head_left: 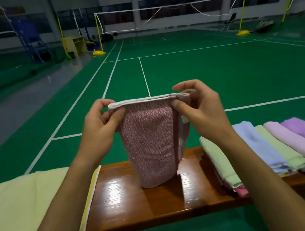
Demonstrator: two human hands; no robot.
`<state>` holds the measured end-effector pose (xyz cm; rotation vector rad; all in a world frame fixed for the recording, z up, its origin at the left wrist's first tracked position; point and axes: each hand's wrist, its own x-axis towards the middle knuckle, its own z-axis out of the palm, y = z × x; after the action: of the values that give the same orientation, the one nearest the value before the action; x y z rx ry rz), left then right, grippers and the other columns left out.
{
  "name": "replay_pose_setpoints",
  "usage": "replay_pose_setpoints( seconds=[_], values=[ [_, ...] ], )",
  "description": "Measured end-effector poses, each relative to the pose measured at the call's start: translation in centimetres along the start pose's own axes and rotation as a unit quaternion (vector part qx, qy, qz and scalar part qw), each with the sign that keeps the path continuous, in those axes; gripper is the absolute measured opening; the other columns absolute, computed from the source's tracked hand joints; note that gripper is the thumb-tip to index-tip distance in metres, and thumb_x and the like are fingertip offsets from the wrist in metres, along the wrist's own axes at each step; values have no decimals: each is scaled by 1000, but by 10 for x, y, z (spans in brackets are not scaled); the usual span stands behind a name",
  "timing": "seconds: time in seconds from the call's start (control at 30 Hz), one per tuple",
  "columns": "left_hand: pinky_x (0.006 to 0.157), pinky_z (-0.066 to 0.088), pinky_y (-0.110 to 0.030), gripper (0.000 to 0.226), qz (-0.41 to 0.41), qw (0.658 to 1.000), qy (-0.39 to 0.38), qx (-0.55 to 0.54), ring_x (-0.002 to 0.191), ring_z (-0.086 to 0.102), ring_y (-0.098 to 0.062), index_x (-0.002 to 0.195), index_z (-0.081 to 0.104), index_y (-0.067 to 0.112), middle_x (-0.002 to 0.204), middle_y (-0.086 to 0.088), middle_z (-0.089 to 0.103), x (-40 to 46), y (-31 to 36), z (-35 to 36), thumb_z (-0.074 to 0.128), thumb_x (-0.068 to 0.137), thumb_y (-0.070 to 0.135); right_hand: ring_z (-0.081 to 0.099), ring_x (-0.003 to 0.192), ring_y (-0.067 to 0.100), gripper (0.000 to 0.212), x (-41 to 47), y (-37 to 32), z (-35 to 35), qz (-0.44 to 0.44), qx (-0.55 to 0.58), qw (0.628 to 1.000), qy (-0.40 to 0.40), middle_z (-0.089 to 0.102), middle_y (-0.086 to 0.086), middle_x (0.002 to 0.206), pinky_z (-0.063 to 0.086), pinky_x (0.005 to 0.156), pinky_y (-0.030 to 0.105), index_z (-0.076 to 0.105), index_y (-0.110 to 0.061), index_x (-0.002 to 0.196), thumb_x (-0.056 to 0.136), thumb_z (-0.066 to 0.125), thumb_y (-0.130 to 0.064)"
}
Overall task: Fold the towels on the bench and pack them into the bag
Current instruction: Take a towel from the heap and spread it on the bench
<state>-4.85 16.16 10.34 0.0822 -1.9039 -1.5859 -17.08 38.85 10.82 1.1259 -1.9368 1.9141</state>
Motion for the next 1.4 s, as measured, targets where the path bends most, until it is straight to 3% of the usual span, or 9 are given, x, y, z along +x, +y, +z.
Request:
replay_pose_setpoints(
  seconds=[0.17,0.37,0.47,0.57,0.67,1.0,1.17,1.27,1.4],
  values=[
    [66,38,-43,40,-19,999,-29,-16,77,50,-29,117,51,3,88,-24,61,-13,6,-1,69,98,33,72,82,23,24,-8,-11,-6,-4,3,1000,-10,76,8,95,57,72,40,66,-13,115,95,76,-6],
    [68,51,-38,26,-36,996,-12,-75,79,65,-29,106,62,11,90,-19,75,-17,16,-2,74,90,26,74,81,38,30,-10,-17,-9,49,22,998,-24,78,13,89,61,70,53,64,-16,121,95,78,-11],
    [53,49,-26,16,-33,999,5,10,66,66,-16,97,61,10,80,-12,77,-14,-8,0,74,95,18,69,65,22,39,-10,17,-4,99,-19,994,-47,73,2,75,51,57,36,59,-21,128,94,79,-16],
    [44,51,-30,18,-76,995,-4,71,56,61,-14,93,57,9,74,-7,73,-11,-55,2,74,98,15,63,67,3,39,-15,65,11,142,-78,986,-45,68,-7,82,48,64,23,60,-22,126,93,81,-17],
    [52,62,-51,21,-147,988,18,51,66,65,-19,99,57,5,92,-12,68,-11,-101,9,74,98,16,65,90,16,30,-24,114,28,137,-224,964,-35,69,-10,88,54,80,37,64,-32,116,91,80,-29],
    [72,67,-50,26,-217,970,76,77,105,70,-30,112,60,3,125,-12,60,3,-185,11,75,97,17,68,110,26,28,-33,170,74,211,-379,901,-17,76,-2,116,42,75,36,61,-30,126,101,66,-42],
    [84,64,-50,58,-190,973,50,121,101,72,-20,148,49,29,133,26,47,0,-192,-3,75,97,19,64,117,31,43,-38,179,76,226,-435,868,-81,65,6,133,50,87,41,51,-20,143,104,62,-34],
    [88,64,-53,51,-187,973,11,135,107,74,-20,141,55,35,151,11,45,-9,-192,-21,76,97,20,64,114,31,34,-47,179,65,228,-463,852,-91,62,8,132,50,86,41,55,-19,137,104,58,-25],
    [90,62,-55,41,-170,974,-54,140,99,78,-18,131,62,37,119,10,76,-38,-184,-29,78,95,27,68,104,22,22,-62,169,49,212,-401,882,-129,71,1,116,56,83,37,65,-18,122,101,62,-23]
  ],
)
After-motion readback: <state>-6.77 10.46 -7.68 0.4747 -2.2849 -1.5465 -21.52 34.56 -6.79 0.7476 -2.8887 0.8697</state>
